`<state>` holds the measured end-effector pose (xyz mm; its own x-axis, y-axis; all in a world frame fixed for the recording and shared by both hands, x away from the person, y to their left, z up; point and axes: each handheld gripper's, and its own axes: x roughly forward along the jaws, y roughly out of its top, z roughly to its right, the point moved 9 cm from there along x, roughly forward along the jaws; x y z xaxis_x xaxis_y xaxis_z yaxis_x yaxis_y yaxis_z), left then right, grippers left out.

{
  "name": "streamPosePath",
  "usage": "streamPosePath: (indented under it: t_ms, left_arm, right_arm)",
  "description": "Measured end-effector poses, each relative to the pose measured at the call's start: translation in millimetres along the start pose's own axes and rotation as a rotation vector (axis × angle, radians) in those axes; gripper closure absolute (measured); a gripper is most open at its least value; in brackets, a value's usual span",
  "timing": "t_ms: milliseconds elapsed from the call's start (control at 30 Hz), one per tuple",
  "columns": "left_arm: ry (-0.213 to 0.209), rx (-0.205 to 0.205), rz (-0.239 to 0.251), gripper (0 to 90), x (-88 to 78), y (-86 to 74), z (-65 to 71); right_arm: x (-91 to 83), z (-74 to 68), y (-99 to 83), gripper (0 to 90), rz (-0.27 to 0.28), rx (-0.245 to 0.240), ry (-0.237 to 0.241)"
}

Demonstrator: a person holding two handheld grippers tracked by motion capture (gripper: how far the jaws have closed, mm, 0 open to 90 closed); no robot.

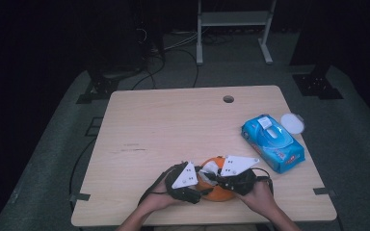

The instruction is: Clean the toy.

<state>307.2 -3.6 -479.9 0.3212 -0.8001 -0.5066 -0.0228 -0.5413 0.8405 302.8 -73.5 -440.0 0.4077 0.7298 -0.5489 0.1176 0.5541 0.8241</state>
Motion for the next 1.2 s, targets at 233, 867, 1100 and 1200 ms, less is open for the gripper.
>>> streamPosePath:
  t_ms: [233, 867, 1100, 1200]
  left_arm:
    - [-0.029, -0.067, -0.001, 33.2, -4.5, -13.5, -8.3]
    - [-0.039, -0.176, 0.010, 31.9, -9.3, -24.4, -25.4]
    - [-0.032, -0.143, 0.063, 20.9, -8.9, -2.8, -19.1]
    - [-0.017, -0.099, 0.046, 26.4, -6.3, -2.4, -15.9]
  right_arm:
    - [-12.5, 27.2, -20.7, 86.6, -0.013, 0.087, -0.048]
    - [-10.1, 23.3, -23.8, 86.5, -0.041, 0.047, -0.051]
    - [-9.8, 21.5, -26.2, 86.5, -0.027, 0.076, -0.046]
    - [-6.7, 15.4, -19.8, 86.5, -0.009, 0.072, -0.022]
